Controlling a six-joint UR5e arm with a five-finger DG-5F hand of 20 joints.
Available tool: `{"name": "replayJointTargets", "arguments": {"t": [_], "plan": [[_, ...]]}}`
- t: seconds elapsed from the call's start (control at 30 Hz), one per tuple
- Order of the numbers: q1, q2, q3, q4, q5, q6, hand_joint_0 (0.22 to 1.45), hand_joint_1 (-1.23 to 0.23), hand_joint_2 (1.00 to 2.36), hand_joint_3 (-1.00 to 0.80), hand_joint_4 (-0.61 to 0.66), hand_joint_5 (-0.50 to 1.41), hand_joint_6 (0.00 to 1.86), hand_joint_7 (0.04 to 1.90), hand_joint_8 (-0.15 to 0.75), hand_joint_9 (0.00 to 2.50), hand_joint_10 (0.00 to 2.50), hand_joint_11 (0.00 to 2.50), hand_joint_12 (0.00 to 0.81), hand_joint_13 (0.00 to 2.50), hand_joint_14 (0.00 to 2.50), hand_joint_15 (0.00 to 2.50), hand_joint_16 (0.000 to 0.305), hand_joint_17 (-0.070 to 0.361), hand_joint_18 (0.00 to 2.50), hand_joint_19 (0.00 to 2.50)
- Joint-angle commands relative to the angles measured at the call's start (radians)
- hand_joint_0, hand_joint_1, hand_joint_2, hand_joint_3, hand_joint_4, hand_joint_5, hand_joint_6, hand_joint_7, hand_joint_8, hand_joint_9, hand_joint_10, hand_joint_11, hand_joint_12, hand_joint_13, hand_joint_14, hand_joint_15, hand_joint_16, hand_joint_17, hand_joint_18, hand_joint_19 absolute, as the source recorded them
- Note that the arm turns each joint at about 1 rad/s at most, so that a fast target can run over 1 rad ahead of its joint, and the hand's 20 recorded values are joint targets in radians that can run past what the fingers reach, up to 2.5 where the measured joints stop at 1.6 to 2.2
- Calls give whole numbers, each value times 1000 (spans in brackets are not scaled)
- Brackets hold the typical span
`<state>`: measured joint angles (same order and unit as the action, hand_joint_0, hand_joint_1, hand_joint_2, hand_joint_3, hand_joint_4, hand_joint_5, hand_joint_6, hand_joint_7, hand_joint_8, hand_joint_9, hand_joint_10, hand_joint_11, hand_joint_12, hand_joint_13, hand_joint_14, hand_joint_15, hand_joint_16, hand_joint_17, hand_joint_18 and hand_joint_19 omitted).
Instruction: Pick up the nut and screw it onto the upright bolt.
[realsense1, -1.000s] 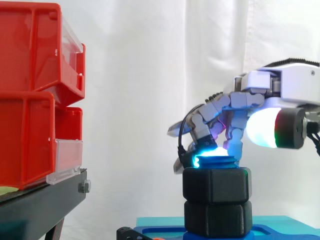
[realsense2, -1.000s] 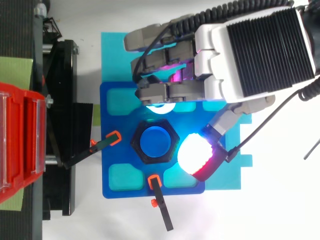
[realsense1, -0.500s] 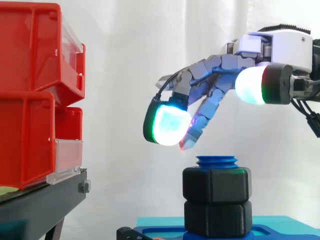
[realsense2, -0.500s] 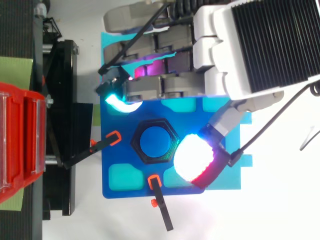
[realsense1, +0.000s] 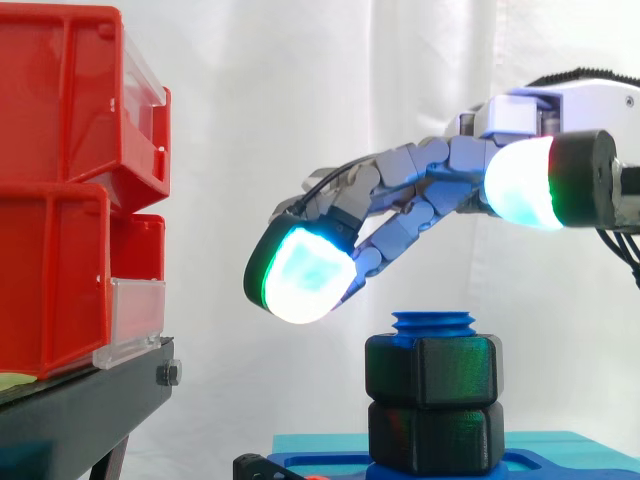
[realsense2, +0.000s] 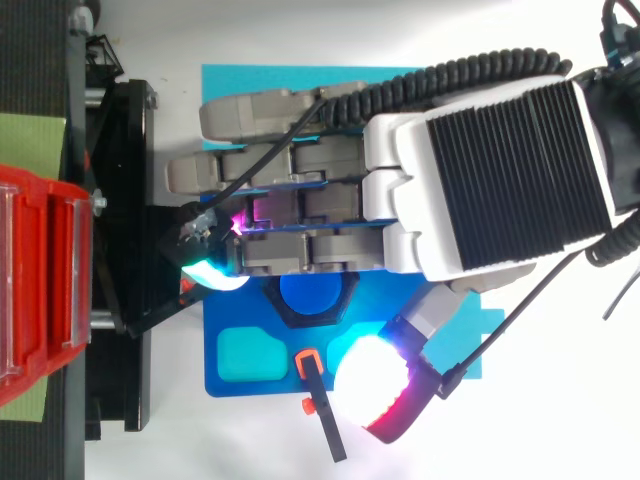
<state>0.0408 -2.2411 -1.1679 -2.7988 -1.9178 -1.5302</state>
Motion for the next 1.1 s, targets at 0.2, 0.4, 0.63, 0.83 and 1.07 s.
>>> {"name": "replayJointTargets", "arguments": {"t": [0.2,0.4,0.63,0.83,1.07], "plan": [[5,0,-16,-11,20,4,483,-16,1000,-500,206,-77,503,747,202,513,0,0,319,127,0,0,37,82,0,0],[4,0,-39,-1,34,4,489,-17,1000,-500,231,-51,504,913,207,527,0,0,317,143,0,0,36,80,0,0],[4,0,-39,-1,34,5,497,-32,1000,-500,178,-21,505,1120,222,563,0,0,310,179,0,0,34,77,0,0],[1,1,-39,-1,33,5,505,-53,1000,-500,150,-4,505,1207,233,620,0,0,300,223,0,0,32,71,0,0],[-2,1,-39,1,29,5,513,-81,1000,-500,149,14,504,1289,241,698,0,0,289,305,0,0,29,64,0,0]]}}
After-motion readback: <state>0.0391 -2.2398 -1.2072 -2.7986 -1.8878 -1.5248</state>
